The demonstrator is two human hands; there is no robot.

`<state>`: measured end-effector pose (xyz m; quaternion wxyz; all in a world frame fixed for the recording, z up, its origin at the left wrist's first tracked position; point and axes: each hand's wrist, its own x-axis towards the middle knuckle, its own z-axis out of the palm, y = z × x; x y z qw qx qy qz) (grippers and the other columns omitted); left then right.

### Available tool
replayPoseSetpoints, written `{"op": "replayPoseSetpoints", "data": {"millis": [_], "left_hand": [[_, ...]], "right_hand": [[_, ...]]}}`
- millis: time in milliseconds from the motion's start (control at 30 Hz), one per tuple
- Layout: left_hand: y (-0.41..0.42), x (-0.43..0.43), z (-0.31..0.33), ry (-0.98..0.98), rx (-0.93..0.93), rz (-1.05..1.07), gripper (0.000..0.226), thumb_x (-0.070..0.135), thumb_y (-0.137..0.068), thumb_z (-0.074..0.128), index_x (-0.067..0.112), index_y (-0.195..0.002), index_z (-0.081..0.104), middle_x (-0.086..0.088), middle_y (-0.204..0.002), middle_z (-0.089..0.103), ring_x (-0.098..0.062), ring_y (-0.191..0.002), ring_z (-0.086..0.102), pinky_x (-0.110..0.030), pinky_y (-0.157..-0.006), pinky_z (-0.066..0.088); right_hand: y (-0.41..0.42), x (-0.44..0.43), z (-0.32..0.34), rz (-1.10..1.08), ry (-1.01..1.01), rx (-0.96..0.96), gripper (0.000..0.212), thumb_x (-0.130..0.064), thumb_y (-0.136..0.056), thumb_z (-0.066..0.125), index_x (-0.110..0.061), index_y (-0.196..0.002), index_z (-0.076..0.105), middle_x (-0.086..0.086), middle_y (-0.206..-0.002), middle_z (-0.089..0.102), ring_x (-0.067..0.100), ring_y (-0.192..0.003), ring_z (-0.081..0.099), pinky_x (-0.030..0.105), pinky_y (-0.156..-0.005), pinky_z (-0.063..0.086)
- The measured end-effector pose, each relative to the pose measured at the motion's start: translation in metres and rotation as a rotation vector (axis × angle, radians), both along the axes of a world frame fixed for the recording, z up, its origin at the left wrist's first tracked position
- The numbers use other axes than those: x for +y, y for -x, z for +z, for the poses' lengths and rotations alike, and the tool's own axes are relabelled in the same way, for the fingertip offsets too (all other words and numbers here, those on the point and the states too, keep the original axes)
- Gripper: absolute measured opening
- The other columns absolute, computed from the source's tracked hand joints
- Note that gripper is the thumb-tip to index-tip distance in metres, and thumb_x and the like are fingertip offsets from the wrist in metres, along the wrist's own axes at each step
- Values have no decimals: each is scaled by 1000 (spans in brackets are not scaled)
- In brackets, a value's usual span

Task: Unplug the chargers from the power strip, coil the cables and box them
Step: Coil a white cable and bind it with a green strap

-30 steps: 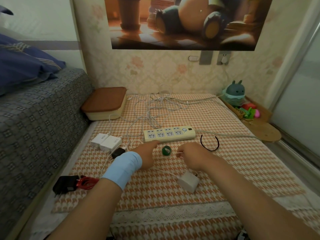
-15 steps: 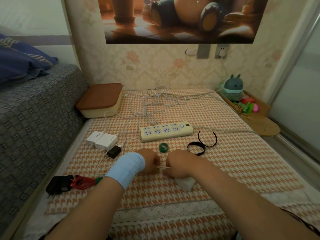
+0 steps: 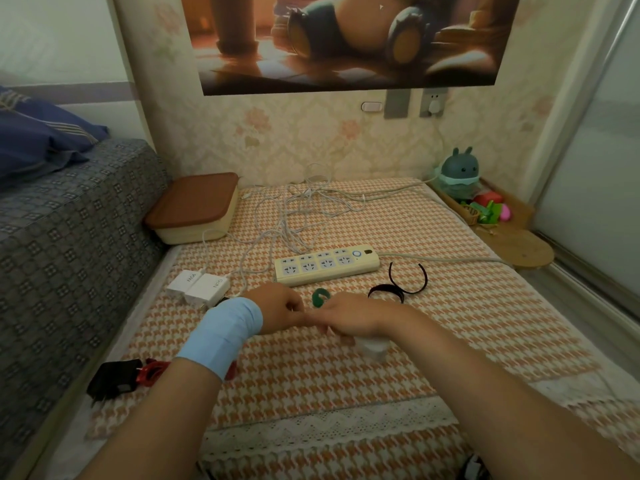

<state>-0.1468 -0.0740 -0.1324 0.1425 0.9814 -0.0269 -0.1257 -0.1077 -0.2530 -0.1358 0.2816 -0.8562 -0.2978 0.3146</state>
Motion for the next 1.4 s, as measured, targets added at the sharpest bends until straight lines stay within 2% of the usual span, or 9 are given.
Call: {"op": "replayPoseSetpoints", "data": {"millis": [100, 267, 533, 733, 900, 1033, 1167, 1300, 1400], "left_hand": [[3, 8, 13, 55, -51, 66, 38, 50, -92, 58, 20, -71, 69, -2, -67, 60, -16, -60, 51, -23, -57, 41], [14, 28, 35, 267, -172, 160, 38, 38, -97, 54, 16, -68, 65, 4, -50, 54, -11, -44, 49, -20, -50, 42], [34, 50, 64, 1687, -18, 274, 28, 29, -100, 38, 15, -81, 54, 7, -52, 33, -5, -31, 26, -21, -43, 46], [30, 44, 48, 1421, 239, 329, 57, 62, -86, 41, 10, -98, 61, -5, -77, 59, -6, -41, 15, -15, -39, 13], [39, 51, 43, 744, 280, 207, 25, 30, -91, 62, 21, -113, 67, 0, -91, 70, -9, -49, 41, -23, -47, 38], [32, 53, 32, 406, 265, 217, 34, 14, -92, 63, 26, -125, 61, 4, -121, 62, -14, -104, 61, -24, -81, 55], [20, 23, 33, 960, 281, 264, 48, 6, -64, 74, 2, -111, 66, -15, -114, 70, -27, -106, 67, -43, -100, 50], [22, 16, 35, 1247, 117, -27, 46, 0, -68, 80, 15, -110, 70, -19, -116, 69, -31, -116, 62, -40, -104, 46], [24, 22, 34, 1508, 119, 20, 46, -19, -78, 48, 7, -107, 74, -22, -108, 70, -34, -104, 68, -39, -94, 52]], "right_hand": [[-12, -11, 7, -119, -214, 156, 41, -39, -106, 46, -14, -74, 48, 2, -59, 38, 15, -50, 39, 31, -59, 37], [-34, -32, 21, -244, -447, 81, 34, -24, -109, 41, -11, -85, 63, 1, -54, 43, 17, -52, 51, 39, -75, 58], [-41, -37, 19, -348, -577, 256, 31, -18, -109, 42, -2, -100, 66, 0, -60, 41, 15, -50, 41, 48, -82, 60], [-34, -13, 32, -584, -935, 463, 26, -19, -109, 40, -10, -93, 58, -5, -54, 36, 9, -42, 32, 35, -54, 53], [-51, -29, 35, -837, -996, 424, 28, -22, -110, 39, -13, -90, 57, -7, -52, 36, 10, -42, 28, 33, -53, 49], [-43, -30, 35, -628, -853, 341, 25, -21, -109, 40, -9, -96, 58, -6, -54, 34, 11, -44, 29, 33, -52, 48], [-30, -13, 40, -536, -794, 247, 27, -19, -109, 39, -8, -95, 59, -5, -54, 35, 11, -43, 31, 32, -50, 48], [-28, -7, 42, -622, -779, 177, 28, -19, -110, 38, -7, -97, 60, -3, -56, 38, 8, -38, 38, 33, -51, 47], [-32, -13, 40, -679, -727, 125, 30, -20, -109, 38, -8, -97, 62, 1, -61, 40, 4, -35, 45, 35, -53, 48]]}}
